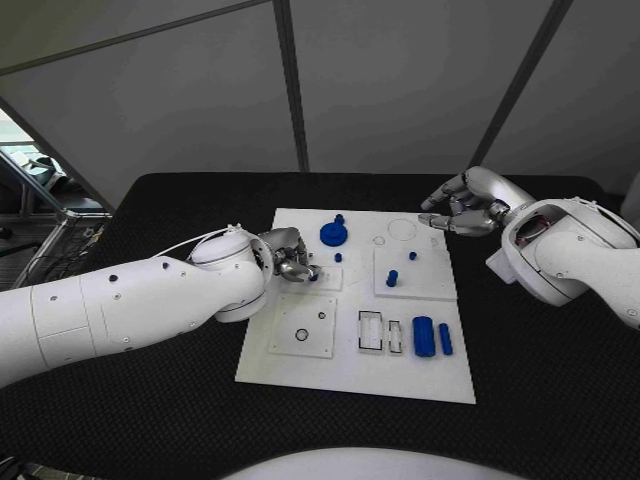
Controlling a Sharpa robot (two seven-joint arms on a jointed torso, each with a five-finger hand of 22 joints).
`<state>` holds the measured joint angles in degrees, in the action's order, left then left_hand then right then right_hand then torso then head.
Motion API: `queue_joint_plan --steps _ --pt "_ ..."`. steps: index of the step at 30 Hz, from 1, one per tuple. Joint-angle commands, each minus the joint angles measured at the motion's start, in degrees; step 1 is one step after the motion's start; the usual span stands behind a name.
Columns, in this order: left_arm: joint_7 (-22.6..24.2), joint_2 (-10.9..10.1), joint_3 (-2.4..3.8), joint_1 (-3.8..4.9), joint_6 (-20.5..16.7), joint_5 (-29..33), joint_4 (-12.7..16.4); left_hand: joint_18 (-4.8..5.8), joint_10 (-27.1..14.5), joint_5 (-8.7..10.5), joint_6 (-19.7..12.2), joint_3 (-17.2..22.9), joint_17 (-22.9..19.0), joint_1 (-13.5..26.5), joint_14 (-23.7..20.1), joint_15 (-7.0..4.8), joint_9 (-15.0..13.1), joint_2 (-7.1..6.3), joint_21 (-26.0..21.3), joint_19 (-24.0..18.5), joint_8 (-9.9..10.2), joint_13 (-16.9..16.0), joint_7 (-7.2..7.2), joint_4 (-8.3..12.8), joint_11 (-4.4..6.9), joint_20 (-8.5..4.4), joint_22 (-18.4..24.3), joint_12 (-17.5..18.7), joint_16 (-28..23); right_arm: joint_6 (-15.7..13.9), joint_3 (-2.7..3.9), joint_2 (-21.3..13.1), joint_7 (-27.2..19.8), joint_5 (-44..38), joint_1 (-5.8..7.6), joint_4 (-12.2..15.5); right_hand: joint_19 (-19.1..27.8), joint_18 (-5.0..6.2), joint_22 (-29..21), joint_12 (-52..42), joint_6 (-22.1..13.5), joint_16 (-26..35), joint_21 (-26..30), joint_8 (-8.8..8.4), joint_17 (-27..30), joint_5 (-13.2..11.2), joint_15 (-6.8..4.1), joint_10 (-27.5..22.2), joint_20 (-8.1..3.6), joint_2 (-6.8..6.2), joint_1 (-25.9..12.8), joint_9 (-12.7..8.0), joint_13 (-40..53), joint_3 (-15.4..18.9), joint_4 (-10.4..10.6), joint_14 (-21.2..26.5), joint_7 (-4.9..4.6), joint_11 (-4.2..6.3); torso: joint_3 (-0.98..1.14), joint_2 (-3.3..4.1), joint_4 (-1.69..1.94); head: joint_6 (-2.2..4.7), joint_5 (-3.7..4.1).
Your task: Assemble the parts on the task board
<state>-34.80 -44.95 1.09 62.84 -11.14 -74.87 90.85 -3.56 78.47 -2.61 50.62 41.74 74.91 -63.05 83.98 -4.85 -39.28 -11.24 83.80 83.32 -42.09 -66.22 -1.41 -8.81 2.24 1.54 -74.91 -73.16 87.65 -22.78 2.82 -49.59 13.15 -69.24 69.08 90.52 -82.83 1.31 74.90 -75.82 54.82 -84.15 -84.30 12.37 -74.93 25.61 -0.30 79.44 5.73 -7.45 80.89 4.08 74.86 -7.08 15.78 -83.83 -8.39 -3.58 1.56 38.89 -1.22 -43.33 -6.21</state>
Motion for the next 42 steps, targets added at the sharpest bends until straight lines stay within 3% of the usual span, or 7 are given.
queue_joint_plan --steps 1,16,31,42 --pt "-0.27 0.06 -0.24 -0.29 0.78 0.75 -0.03 1.18 0.25 -0.19 0.73 4.22 11.66 0.70 5.03 -0.59 0.12 -0.25 0.36 0.31 -0.15 -0.08 0.18 4.72 0.32 -0.29 -5.83 -0.12 0.17 0.19 0.05 -0.04 -0.53 -0.21 0.10 0.08 0.22 1.06 6.65 0.11 0.30 0.20 0.31 -0.35 -5.12 0.28 -0.43 -0.01 0.00 0.12 -0.43 -0.06 0.00 -0.02 0.34 -3.93 0.10 0.23 -0.02 -0.01 -0.03 -0.03 0.00" --pt "-0.33 0.69 -0.23 -0.28 0.80 0.81 -0.77 1.29 0.58 -0.16 2.08 0.12 11.67 3.32 5.04 -0.92 0.81 -1.39 0.54 0.62 0.08 -0.55 0.52 2.30 0.63 -0.69 -6.30 -0.50 0.17 0.07 0.05 -0.08 -0.52 -0.21 0.11 0.14 0.22 1.06 6.65 0.11 0.30 0.20 0.31 -0.35 -5.12 0.28 -0.43 -0.01 0.00 0.12 -0.43 -0.06 0.00 -0.02 0.34 -3.93 0.10 0.23 0.02 -0.02 -0.02 -0.07 0.09" --pt "-0.58 1.41 -0.20 -0.28 0.85 0.84 -1.53 1.38 0.88 -0.16 2.76 -4.16 11.71 4.61 5.05 -1.00 1.21 -1.37 0.70 0.90 0.18 -1.14 0.61 -0.06 0.70 -0.81 -6.74 -0.95 0.17 -0.07 0.05 -0.12 -0.56 -0.21 0.11 0.20 0.29 1.08 6.57 0.36 0.27 0.33 0.38 -0.36 -4.92 0.33 -0.43 -0.19 -0.01 0.13 -0.54 -0.07 -0.26 0.04 0.40 -3.89 0.10 0.23 0.01 -0.04 -0.02 -0.16 0.15" --pt "-0.75 1.96 -0.16 -0.26 0.63 1.19 -2.22 1.49 1.20 -0.17 3.31 -10.11 11.73 5.42 5.06 -1.04 1.33 -0.65 0.93 1.25 -0.12 -1.77 0.67 -3.08 0.74 -0.86 -7.27 -1.47 0.18 -0.12 0.05 -0.11 -0.57 -0.21 0.11 0.14 0.35 1.10 6.49 0.37 0.25 0.33 0.44 -0.37 -4.93 0.36 -0.42 -0.21 -0.01 0.12 -0.62 -0.07 -0.27 0.08 0.44 -3.89 0.09 0.22 -0.01 -0.01 0.00 -0.08 0.33"
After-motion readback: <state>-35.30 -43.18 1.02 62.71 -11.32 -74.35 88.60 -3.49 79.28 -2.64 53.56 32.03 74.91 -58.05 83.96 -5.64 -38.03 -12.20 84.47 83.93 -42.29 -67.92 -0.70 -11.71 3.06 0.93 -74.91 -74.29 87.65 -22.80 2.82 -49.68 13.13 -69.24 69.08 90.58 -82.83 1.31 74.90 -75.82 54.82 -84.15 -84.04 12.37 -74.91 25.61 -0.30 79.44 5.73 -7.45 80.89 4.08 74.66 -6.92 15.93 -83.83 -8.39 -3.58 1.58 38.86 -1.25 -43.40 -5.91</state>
